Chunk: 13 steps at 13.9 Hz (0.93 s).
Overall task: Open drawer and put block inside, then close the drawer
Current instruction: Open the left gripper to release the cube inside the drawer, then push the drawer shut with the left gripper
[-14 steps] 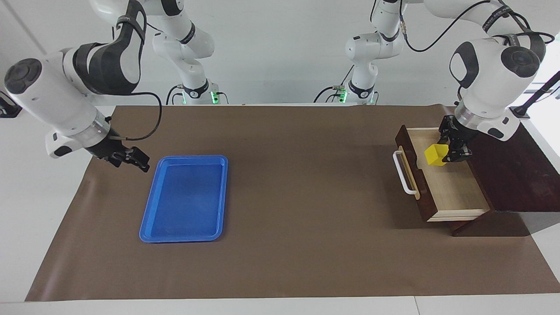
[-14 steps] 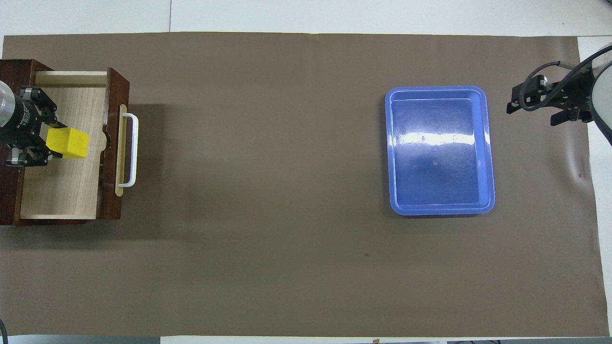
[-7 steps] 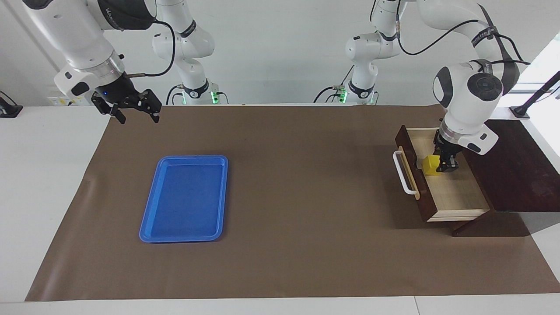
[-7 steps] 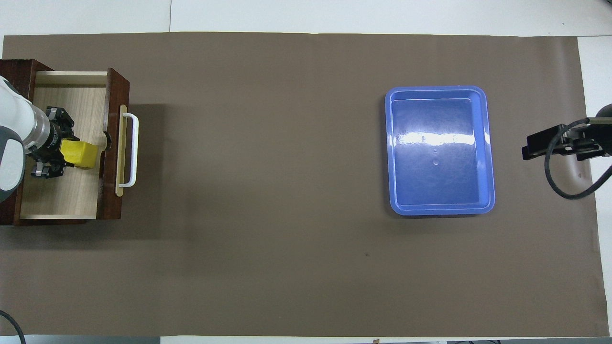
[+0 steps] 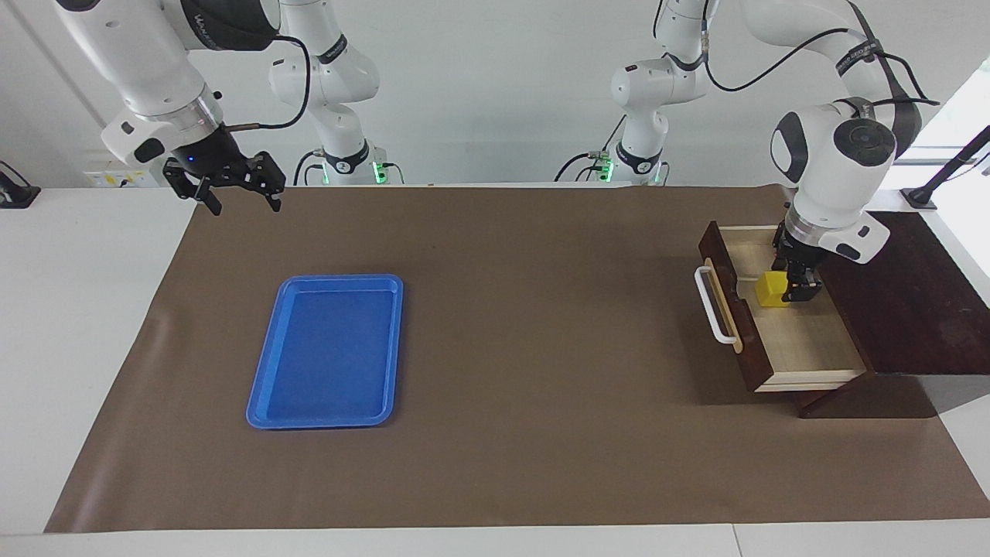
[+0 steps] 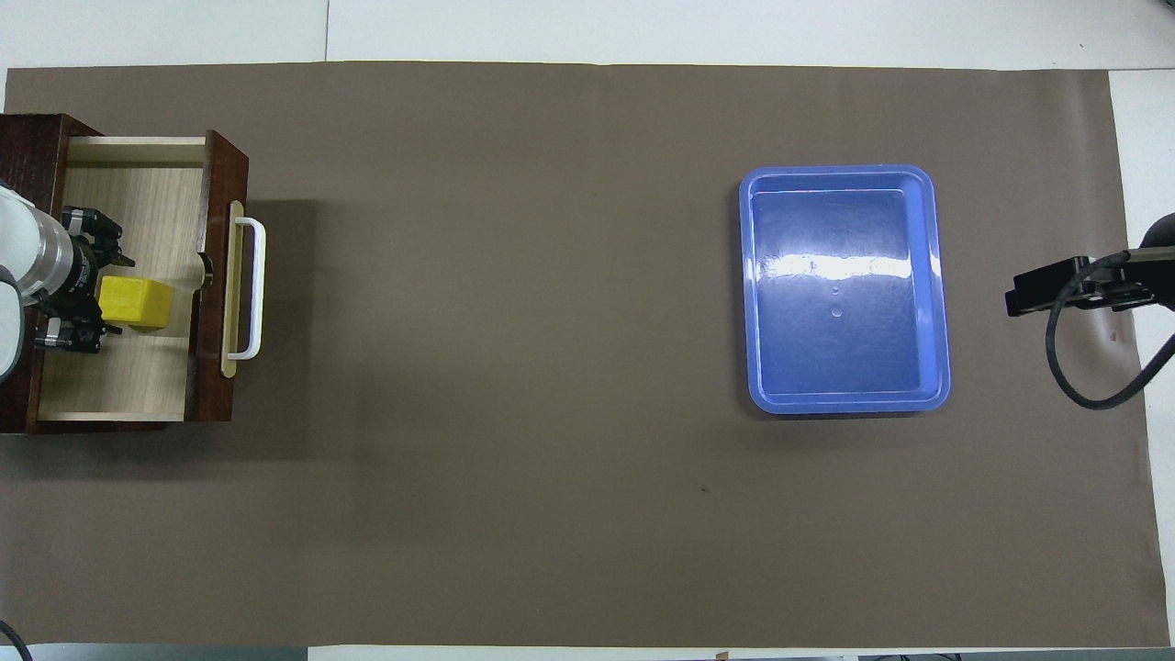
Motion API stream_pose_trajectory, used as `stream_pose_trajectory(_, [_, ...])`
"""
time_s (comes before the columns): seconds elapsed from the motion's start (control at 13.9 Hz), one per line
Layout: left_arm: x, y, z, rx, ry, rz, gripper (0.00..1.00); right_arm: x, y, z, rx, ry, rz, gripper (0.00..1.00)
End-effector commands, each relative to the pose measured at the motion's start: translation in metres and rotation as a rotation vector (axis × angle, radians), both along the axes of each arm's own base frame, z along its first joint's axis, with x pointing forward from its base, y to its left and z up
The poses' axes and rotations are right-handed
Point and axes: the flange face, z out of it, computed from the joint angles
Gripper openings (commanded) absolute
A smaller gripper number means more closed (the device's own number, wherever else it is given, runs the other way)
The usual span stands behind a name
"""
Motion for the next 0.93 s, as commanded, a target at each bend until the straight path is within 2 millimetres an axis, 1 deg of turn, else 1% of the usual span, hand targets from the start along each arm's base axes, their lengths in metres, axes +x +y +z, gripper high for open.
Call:
stream_pose_trajectory(0.0, [0.001, -0.024, 0.041, 0.003, 0.008, 0.011, 1.0, 0.001, 0.001, -0.001, -0.02, -0.026, 0.03, 1.0])
stream_pose_trajectory(0.07, [0.002, -0.039, 0.048, -0.025, -0.006, 0.039, 1.0, 0.005, 0.004, 0.003, -0.021, -0.034, 0.036, 1.0])
stream_pose_trajectory(0.14, [0.002, -0.054, 0.05, -0.042, -0.018, 0.061, 1.0, 0.008, 0.005, 0.004, -0.022, -0.037, 0.037, 1.0])
stream_pose_trajectory(0.22, [0.001, -0.071, 0.047, -0.043, -0.026, 0.052, 1.0, 0.01, 0.005, 0.005, -0.022, -0.039, 0.037, 1.0])
stream_pose_trajectory(0.29, [-0.001, -0.085, 0.042, -0.044, -0.022, 0.031, 1.0, 0.012, 0.005, 0.001, -0.022, -0.031, 0.037, 1.0])
stream_pose_trajectory(0.36, [-0.002, -0.093, 0.035, -0.045, -0.018, 0.022, 1.0, 0.013, 0.004, 0.001, -0.023, -0.028, 0.036, 1.0])
stream_pose_trajectory(0.43, [0.0, -0.106, 0.021, -0.048, -0.019, 0.036, 1.0, 0.013, 0.003, -0.001, -0.021, -0.023, 0.031, 1.0])
stream_pose_trajectory(0.5, [0.003, -0.114, 0.014, -0.054, -0.039, 0.078, 1.0, 0.013, 0.002, 0.0, -0.021, -0.029, 0.027, 1.0])
stream_pose_trajectory(0.57, [0.001, -0.114, 0.004, -0.055, -0.038, 0.087, 1.0, 0.013, -0.001, 0.0, -0.021, -0.029, 0.025, 1.0])
stream_pose_trajectory(0.65, [0.0, -0.113, -0.002, -0.056, -0.037, 0.084, 1.0, 0.01, -0.002, -0.001, -0.021, -0.023, 0.021, 1.0])
stream_pose_trajectory(0.79, [-0.004, -0.108, -0.014, -0.054, -0.036, 0.083, 1.0, 0.008, -0.01, 0.002, -0.02, -0.023, 0.005, 1.0])
stream_pose_trajectory(0.86, [-0.004, -0.106, -0.016, -0.057, -0.043, 0.082, 1.0, 0.008, -0.013, 0.002, -0.02, -0.023, 0.001, 1.0])
